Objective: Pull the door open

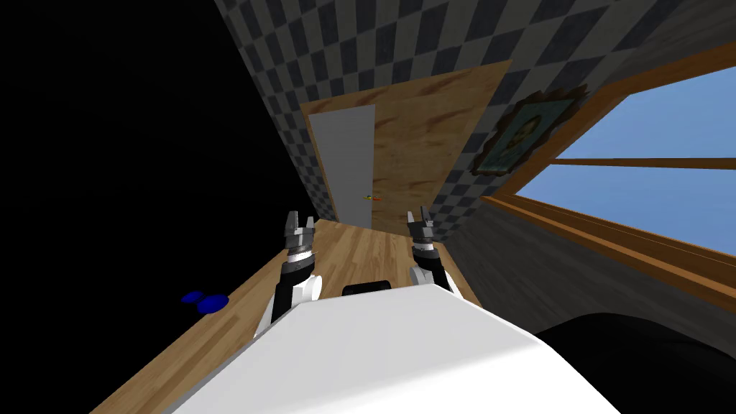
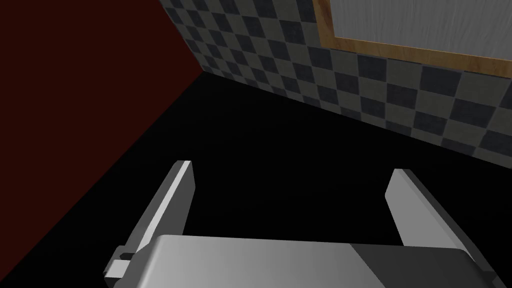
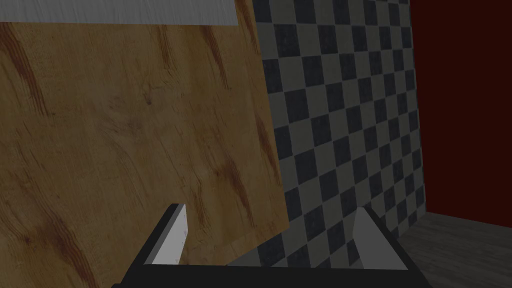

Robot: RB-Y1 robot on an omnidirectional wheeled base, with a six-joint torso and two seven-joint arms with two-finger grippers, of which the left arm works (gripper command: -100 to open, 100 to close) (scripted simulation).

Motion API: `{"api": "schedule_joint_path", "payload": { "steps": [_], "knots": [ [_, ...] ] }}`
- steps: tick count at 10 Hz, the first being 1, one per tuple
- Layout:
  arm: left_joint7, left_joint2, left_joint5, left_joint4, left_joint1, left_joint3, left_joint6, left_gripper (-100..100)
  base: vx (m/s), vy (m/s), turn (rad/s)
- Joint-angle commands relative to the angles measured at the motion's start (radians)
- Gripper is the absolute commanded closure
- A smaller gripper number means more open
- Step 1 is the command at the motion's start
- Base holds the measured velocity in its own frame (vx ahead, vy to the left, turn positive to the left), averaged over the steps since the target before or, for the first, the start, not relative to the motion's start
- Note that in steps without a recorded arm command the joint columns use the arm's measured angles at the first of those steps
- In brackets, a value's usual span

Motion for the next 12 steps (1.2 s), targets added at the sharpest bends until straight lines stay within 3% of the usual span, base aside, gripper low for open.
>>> {"api": "schedule_joint_path", "payload": {
  "steps": [1, 12],
  "knots": [
    [0.007, 0.014, 0.003, 0.038, -0.013, 0.000, -0.009, -100, 0.041, -0.055, -0.054],
    [0.043, 0.075, 0.020, 0.241, -0.080, 0.000, -0.056, -100, 0.089, -0.020, -0.045]
  ]
}}
